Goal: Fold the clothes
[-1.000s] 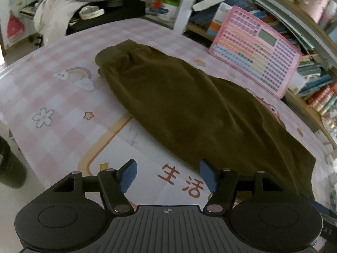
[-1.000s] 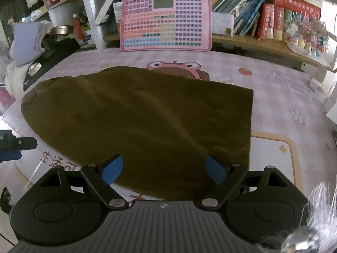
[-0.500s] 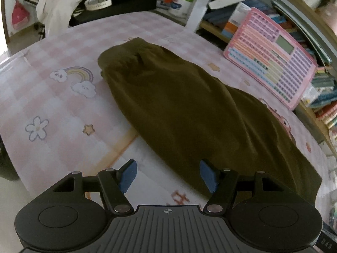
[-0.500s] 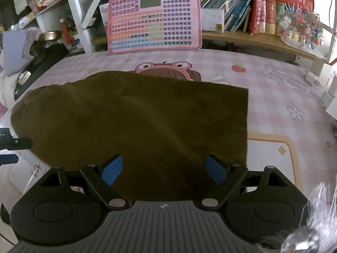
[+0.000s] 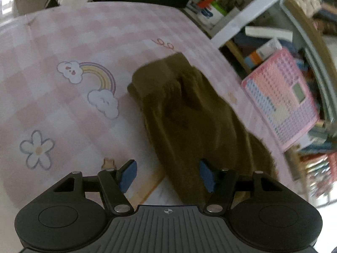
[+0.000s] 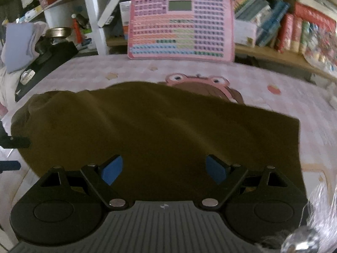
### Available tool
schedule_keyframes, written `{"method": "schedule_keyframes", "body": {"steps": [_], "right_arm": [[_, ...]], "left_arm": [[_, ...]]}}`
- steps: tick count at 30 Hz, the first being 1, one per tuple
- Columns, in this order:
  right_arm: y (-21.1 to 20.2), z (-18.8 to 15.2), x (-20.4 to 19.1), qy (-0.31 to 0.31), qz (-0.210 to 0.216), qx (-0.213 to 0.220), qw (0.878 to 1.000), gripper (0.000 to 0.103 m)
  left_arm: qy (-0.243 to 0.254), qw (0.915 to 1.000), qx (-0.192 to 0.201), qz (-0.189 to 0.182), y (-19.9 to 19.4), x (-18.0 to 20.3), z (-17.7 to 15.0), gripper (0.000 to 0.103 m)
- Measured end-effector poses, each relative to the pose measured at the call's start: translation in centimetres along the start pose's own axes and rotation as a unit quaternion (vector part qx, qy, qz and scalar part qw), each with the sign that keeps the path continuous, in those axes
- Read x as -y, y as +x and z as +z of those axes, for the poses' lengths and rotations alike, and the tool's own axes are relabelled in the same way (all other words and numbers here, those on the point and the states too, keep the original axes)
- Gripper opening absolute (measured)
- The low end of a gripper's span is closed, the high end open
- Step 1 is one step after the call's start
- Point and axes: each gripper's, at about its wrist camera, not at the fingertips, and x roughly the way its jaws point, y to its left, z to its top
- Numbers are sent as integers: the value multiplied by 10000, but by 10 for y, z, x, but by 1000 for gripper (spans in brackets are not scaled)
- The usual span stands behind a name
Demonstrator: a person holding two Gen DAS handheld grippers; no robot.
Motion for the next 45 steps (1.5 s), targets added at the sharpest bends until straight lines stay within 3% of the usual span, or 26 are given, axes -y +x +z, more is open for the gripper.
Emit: {"method": "schedule_keyframes", "body": {"steps": [6, 12, 18, 25, 35, 40, 45], "right_arm": [[30, 24, -36, -353, -73, 188, 9992, 86], [59, 43, -64, -593, -233, 282, 9976, 85], [87, 41, -76, -660, -301, 12, 9974, 90], [80, 43, -85, -776, -399, 67, 9962, 88], [50, 16, -99, -1150, -50, -247, 9930, 88], [52, 41, -98, -1011, -385, 238, 9938, 88], [83, 59, -101, -1054, -683, 203, 9919, 88]], "left_arm": [[-401, 9985, -135, -349, 12, -8, 21, 60], [-185, 9984, -287, -445, 22, -2, 30, 61], [-138, 9973, -381, -619, 24, -7, 34, 63], [-189, 9962, -425, -729, 24, -9, 36, 63], [-347, 9945, -435, -892, 23, -14, 36, 63], [-408, 9933, -452, -985, 22, -18, 37, 63], [-401, 9927, -487, -1031, 22, -19, 39, 63]]}}
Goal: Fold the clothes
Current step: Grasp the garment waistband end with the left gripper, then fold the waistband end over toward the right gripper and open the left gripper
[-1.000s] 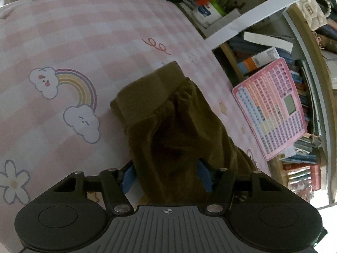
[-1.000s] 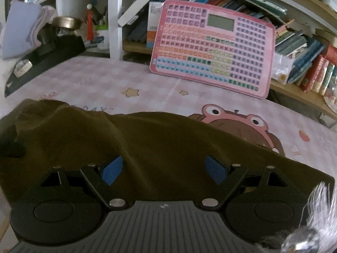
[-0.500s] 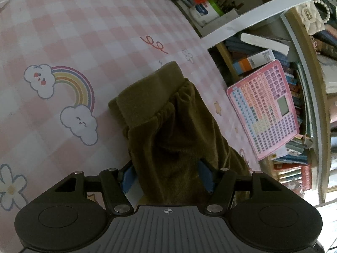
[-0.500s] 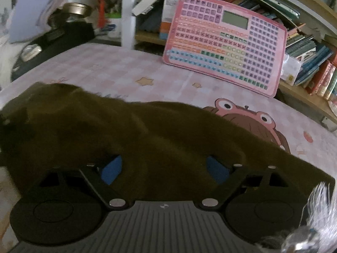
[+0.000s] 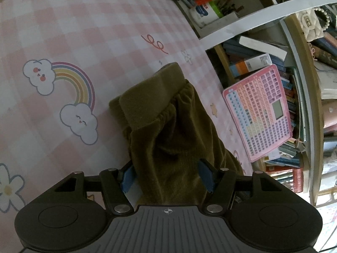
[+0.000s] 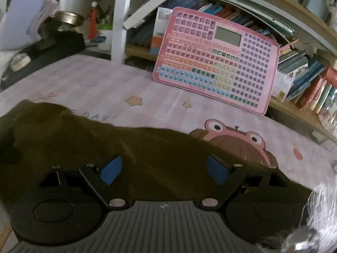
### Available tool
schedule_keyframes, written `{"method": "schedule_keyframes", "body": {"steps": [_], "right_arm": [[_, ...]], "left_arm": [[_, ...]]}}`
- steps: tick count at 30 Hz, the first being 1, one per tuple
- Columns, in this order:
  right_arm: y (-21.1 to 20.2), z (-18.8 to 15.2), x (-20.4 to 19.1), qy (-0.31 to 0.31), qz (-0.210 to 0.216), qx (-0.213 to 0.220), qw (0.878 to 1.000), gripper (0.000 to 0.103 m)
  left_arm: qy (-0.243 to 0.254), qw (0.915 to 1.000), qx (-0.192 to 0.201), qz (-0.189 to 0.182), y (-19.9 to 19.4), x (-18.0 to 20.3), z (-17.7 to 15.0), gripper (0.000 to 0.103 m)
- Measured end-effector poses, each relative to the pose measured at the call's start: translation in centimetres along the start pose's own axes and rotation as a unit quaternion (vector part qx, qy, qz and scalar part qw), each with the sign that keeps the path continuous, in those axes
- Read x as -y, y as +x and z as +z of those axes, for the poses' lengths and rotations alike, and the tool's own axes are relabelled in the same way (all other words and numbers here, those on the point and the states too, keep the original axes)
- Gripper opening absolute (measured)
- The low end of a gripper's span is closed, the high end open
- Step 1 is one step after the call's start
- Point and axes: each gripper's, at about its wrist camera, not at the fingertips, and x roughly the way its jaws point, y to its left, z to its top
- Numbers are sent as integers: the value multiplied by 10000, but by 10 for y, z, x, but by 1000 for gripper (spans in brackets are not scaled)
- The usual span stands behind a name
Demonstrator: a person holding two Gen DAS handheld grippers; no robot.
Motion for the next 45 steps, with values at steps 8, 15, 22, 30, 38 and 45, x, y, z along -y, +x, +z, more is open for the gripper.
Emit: {"method": "schedule_keyframes", "body": {"steps": [8, 15, 22, 30, 38, 45], "right_arm": [[-5, -13, -2, 11, 90, -137, 9999, 88], [-47, -35, -18, -366, 444, -173, 9982, 88], [-47, -46, -26, -461, 537, -307, 9970, 89], [-47, -48, -24, -465, 535, -306, 9970, 88], [-48, -49, -24, -586, 489, -289, 9967, 88], [-45, -49, -10, -255, 754, -339, 9963, 88]], "left_arm": [[-94, 9999, 16, -91, -1, -3, 0, 63], [-315, 9994, 2, -149, -1, -6, 2, 63], [-439, 9990, 53, -7, -6, -8, 5, 63], [-883, 9955, 283, -185, 5, -22, 11, 25], [326, 9964, 496, -609, -10, 14, 4, 9], [3265, 9410, 719, -521, -26, 102, -44, 9]]}}
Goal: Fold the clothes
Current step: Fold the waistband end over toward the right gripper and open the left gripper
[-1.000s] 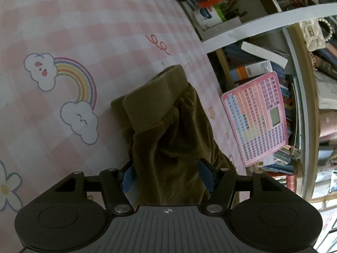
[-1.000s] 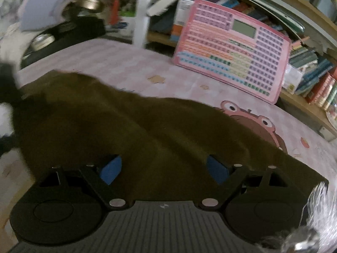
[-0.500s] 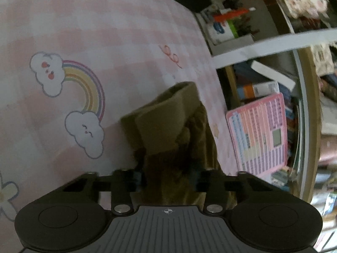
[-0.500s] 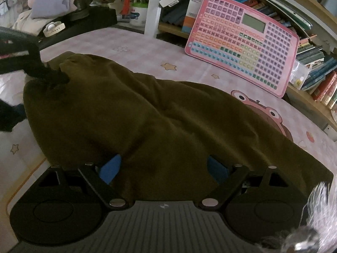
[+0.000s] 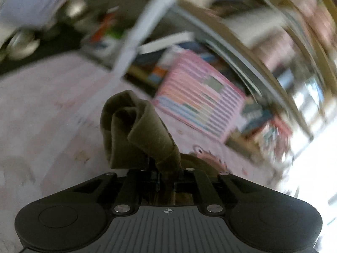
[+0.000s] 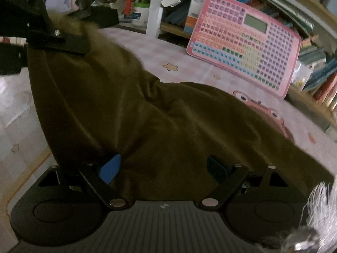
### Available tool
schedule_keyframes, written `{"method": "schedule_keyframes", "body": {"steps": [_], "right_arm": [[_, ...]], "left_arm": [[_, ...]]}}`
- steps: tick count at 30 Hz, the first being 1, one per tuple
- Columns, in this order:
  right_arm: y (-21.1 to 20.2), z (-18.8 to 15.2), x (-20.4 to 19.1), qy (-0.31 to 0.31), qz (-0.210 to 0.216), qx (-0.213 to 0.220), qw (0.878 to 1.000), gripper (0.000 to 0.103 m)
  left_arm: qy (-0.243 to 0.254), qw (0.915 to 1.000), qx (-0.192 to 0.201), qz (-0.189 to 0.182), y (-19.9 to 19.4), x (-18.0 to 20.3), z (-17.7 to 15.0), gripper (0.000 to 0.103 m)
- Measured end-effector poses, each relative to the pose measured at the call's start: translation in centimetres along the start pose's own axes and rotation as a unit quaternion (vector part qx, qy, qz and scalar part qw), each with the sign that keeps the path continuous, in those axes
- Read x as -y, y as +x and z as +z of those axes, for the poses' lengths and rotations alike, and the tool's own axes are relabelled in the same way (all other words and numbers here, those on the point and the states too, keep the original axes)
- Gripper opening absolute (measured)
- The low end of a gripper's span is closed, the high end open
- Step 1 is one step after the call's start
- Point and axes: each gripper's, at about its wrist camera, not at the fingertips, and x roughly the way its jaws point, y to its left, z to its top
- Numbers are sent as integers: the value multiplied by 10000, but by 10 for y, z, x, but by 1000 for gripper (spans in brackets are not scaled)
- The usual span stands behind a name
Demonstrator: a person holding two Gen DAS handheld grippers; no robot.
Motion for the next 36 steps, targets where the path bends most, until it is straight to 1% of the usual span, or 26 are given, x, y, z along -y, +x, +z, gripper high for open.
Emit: {"method": "schedule_keyframes", "body": {"steps": [2, 4, 5, 7, 9, 11, 12, 14, 15, 16, 17, 18, 19, 20, 21, 22, 23, 24, 26, 27, 29, 30, 31, 32, 34, 36], "right_arm": [[-3, 0, 10, 192, 187, -19, 9996, 88], [-13, -3, 25, 410, 275, 83, 9987, 88], [-20, -5, 34, 516, 302, 137, 9981, 88], [-32, -10, 52, 726, 283, 202, 9968, 88], [-45, -18, 76, 1033, 181, 230, 9942, 88], [-56, -27, 100, 1355, 89, 229, 9905, 88], [-59, -34, 112, 1510, 47, 219, 9883, 88], [-66, -46, 133, 1783, -5, 178, 9838, 88], [-69, -52, 144, 1917, -29, 157, 9813, 88], [-72, -58, 155, 2050, -53, 135, 9787, 88], [-73, -64, 164, 2155, -59, 109, 9764, 88], [-74, -69, 172, 2244, -50, 79, 9745, 88], [-74, -73, 179, 2328, -21, 40, 9725, 88], [-73, -78, 186, 2410, 13, -1, 9705, 88], [-72, -80, 193, 2487, 76, -37, 9685, 88], [-71, -83, 199, 2562, 149, -71, 9665, 88], [-71, -85, 203, 2619, 236, -97, 9648, 88], [-69, -86, 207, 2671, 360, -130, 9629, 88], [-67, -86, 213, 2784, 715, -169, 9577, 88], [-65, -84, 215, 2852, 938, -179, 9537, 88], [-60, -80, 219, 2985, 1381, -215, 9441, 89], [-57, -78, 220, 3051, 1599, -245, 9385, 90], [-54, -75, 220, 3121, 1775, -278, 9329, 91], [-51, -73, 220, 3190, 1936, -311, 9272, 92], [-45, -68, 219, 3317, 2223, -381, 9160, 94], [-37, -62, 215, 3428, 2452, -461, 9057, 94]], "left_arm": [[699, 9975, -13, 105, 1, 24, -2, 9], [1336, 9907, -61, 246, 3, 47, -7, 9], [1637, 9860, -91, 318, 5, 59, -10, 9], [2237, 9734, -163, 464, 8, 82, -16, 9], [2822, 9570, -284, 611, 12, 107, -26, 9], [3296, 9400, -460, 748, 16, 129, -41, 10], [3510, 9310, -568, 827, 19, 139, -50, 16], [3854, 9121, -966, 1011, 33, 158, -69, 22], [3949, 9049, -1176, 1063, 41, 166, -79, 34], [4032, 8978, -1400, 1085, 49, 173, -89, 48], [4076, 8925, -1610, 1065, 55, 179, -99, 56], [4082, 8896, -1753, 1061, 60, 183, -107, 62], [4072, 8877, -1866, 1066, 64, 186, -113, 62], [4027, 8884, -1912, 1092, 65, 188, -117, 63], [3958, 8910, -1913, 1137, 65, 189, -117, 70], [3849, 8961, -1872, 1179, 62, 190, -115, 74], [3706, 9035, -1796, 1189, 58, 190, -111, 74], [3502, 9137, -1678, 1194, 53, 189, -107, 75], [2879, 9414, -1297, 1184, 37, 180, -95, 77], [2560, 9531, -1104, 1177, 29, 176, -90, 79], [1912, 9721, -712, 1156, 12, 167, -78, 82], [1568, 9792, -503, 1183, 4, 162, -73, 84], [1198, 9841, -286, 1282, -3, 154, -69, 84], [836, 9867, -127, 1392, -10, 145, -67, 84], [195, 9870, 42, 1593, -21, 127, -65, 84], [-226, 9845, 70, 1740, -29, 113, -66, 84]]}}
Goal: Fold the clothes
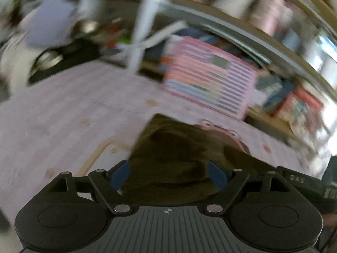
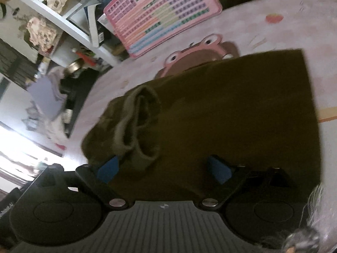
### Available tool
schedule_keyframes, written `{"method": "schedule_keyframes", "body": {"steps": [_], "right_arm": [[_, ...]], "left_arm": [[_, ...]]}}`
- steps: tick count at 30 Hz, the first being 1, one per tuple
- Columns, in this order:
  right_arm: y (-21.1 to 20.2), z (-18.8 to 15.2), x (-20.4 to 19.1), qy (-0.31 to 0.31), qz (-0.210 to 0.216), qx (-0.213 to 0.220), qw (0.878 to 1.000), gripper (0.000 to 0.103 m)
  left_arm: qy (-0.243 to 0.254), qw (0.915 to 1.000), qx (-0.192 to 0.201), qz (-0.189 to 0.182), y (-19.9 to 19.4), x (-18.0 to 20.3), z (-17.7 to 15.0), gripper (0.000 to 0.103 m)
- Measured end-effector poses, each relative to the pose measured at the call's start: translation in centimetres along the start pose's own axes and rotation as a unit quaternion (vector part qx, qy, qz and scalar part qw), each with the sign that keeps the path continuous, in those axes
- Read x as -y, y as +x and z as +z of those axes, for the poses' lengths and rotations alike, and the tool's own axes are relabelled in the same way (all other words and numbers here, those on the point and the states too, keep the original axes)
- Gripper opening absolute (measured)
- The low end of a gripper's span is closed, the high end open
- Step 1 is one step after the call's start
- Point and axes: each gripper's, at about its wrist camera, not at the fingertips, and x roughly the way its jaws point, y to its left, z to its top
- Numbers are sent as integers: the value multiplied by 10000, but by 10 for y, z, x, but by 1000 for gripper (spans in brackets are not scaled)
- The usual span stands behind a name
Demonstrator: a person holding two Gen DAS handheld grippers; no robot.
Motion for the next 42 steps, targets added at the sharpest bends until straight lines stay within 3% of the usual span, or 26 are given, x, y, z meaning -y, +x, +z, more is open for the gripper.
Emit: {"method": "schedule_keyframes", "body": {"steps": [3, 8, 10, 12, 15, 16, 17, 20, 24, 27, 31, 36, 42], "right_arm": [[15, 7, -4, 225, 272, -194, 9992, 95], [42, 16, -14, 626, 295, -213, 9974, 94], [52, 19, -16, 947, 376, -222, 9945, 81], [62, 20, -16, 1245, 372, -415, 9906, 27], [50, 20, -22, 1472, 1185, -468, 9809, 21], [42, 18, -22, 1603, 1550, -446, 9738, 21], [36, 15, -19, 1718, 1654, -456, 9701, 21], [46, 5, 1, 1989, 1032, -591, 9728, 21], [59, -3, 26, 2475, 965, -621, 9621, 30], [50, 1, 20, 2118, 892, -582, 9715, 41], [32, 6, 11, 1531, 705, -509, 9844, 45], [-3, 2, 0, 362, 288, -217, 9987, 54], [-36, -15, -5, -804, -447, 226, 9955, 58]], "left_arm": [[-322, 9993, -41, 190, -4, -14, -3, 84], [-295, 9993, -46, 243, -3, -19, -1, 84], [-224, 9995, -23, 211, -2, -19, 2, 84], [-154, 9997, 1, 184, -3, -18, 4, 84], [-37, 9999, 39, 149, -4, -17, 7, 84], [-6, 9999, 48, 137, -4, -17, 8, 84], [25, 9999, 57, 125, -4, -16, 9, 84], [59, 10000, 13, 67, 0, -14, 9, 84], [177, 9998, -55, 19, 3, -8, 9, 84], [163, 9998, -81, 4, 6, -6, 8, 84], [173, 9998, -96, -45, 9, 0, 6, 84], [226, 9994, -213, -124, 16, 13, 1, 84], [470, 9980, -370, -187, 25, 43, -13, 84]]}}
